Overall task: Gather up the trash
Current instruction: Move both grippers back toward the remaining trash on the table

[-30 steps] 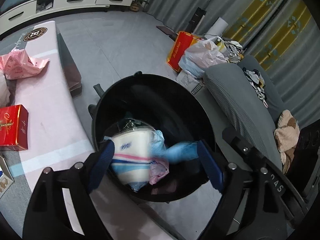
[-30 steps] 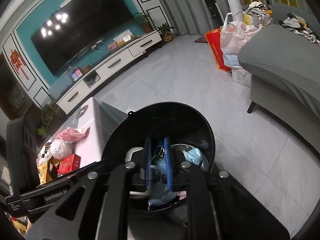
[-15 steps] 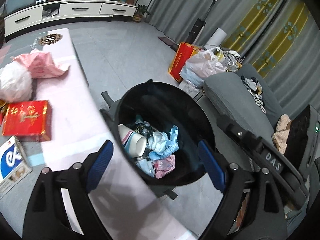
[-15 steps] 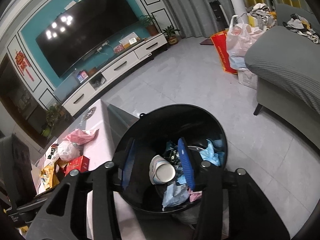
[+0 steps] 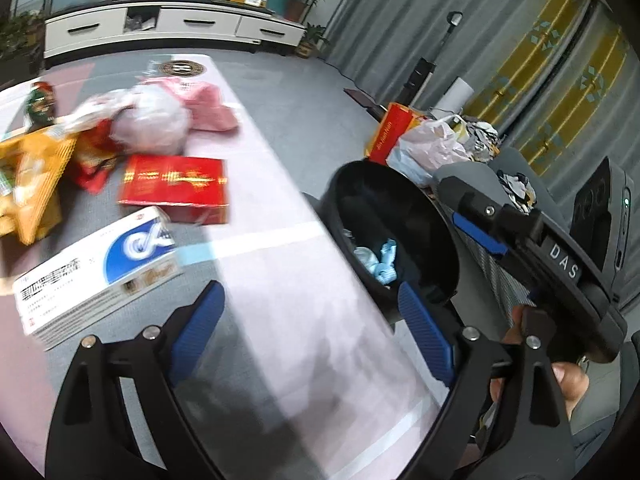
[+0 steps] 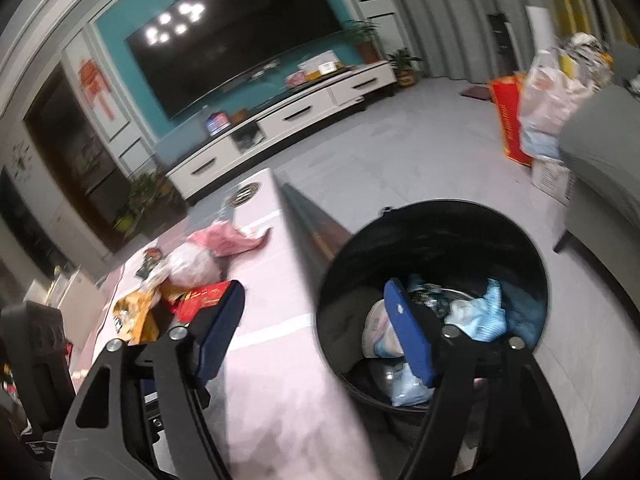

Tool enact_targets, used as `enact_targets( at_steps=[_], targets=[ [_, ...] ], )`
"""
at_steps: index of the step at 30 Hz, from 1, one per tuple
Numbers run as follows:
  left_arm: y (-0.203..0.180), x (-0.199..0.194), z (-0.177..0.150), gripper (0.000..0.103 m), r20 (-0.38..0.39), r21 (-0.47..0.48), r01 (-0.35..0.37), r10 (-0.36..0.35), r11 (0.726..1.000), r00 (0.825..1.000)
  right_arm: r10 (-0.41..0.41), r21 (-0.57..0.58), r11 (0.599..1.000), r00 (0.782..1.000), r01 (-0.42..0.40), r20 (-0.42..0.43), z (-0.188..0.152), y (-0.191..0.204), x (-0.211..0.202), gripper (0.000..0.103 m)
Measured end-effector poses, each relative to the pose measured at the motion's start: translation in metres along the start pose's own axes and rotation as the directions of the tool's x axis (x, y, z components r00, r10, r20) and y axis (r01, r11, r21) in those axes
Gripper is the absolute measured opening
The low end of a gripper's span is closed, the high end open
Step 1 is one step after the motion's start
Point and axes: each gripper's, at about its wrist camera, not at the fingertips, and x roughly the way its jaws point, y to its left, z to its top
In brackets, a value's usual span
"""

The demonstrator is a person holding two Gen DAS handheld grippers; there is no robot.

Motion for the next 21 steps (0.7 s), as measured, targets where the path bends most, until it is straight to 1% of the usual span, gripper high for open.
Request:
enact_targets(
  at_steps=[2, 5, 8, 11, 13, 16, 19, 21],
  targets=[
    [0.011, -0.008, -0.002, 0.091, 0.007, -0.013, -0.014, 0.014, 1.0, 1.0, 0.005, -0.024, 1.0, 1.0, -0.005, -0.002, -0.003, 0.011, 0.004, 0.077],
    [0.027, -0.022, -0.004, 0.091, 0.02, -0.026, -0.038, 0.038, 0.999, 0.999, 0.014, -0.052, 0.999, 1.0, -0.015, -0.012, -0.005, 0.024, 0.009, 0.078],
    [0.042, -0.04, -0.008, 0.091, 0.043, -0.029, -0.07, 0.071, 0.997, 0.997, 0.046, -0.06, 0.997, 0.999, -0.047, -0.024, -0.008, 0.035, 0.014, 0.078],
    [0.06, -0.058, -0.011, 0.091, 0.059, -0.034, -0.099, 0.101, 0.994, 0.993, 0.072, -0.105, 0.992, 0.997, -0.076, -0.036, -0.012, 0.05, 0.017, 0.078],
    [0.076, -0.067, -0.013, 0.091, 0.064, -0.04, -0.123, 0.125, 0.992, 0.99, 0.071, -0.151, 0.986, 0.997, -0.077, -0.045, -0.017, 0.061, 0.02, 0.078],
    [0.096, -0.076, -0.019, 0.091, 0.071, -0.046, -0.163, 0.166, 0.986, 0.984, 0.07, -0.186, 0.979, 0.996, -0.08, -0.063, -0.022, 0.074, 0.027, 0.078],
    [0.116, -0.079, -0.023, 0.091, 0.074, -0.068, -0.178, 0.183, 0.982, 0.98, 0.066, -0.192, 0.978, 0.995, -0.08, -0.08, -0.024, 0.079, 0.032, 0.078],
    [0.124, -0.077, -0.022, 0.091, 0.078, -0.064, -0.189, 0.193, 0.98, 0.978, 0.059, -0.19, 0.979, 0.994, -0.075, -0.087, -0.025, 0.081, 0.036, 0.078]
  ],
)
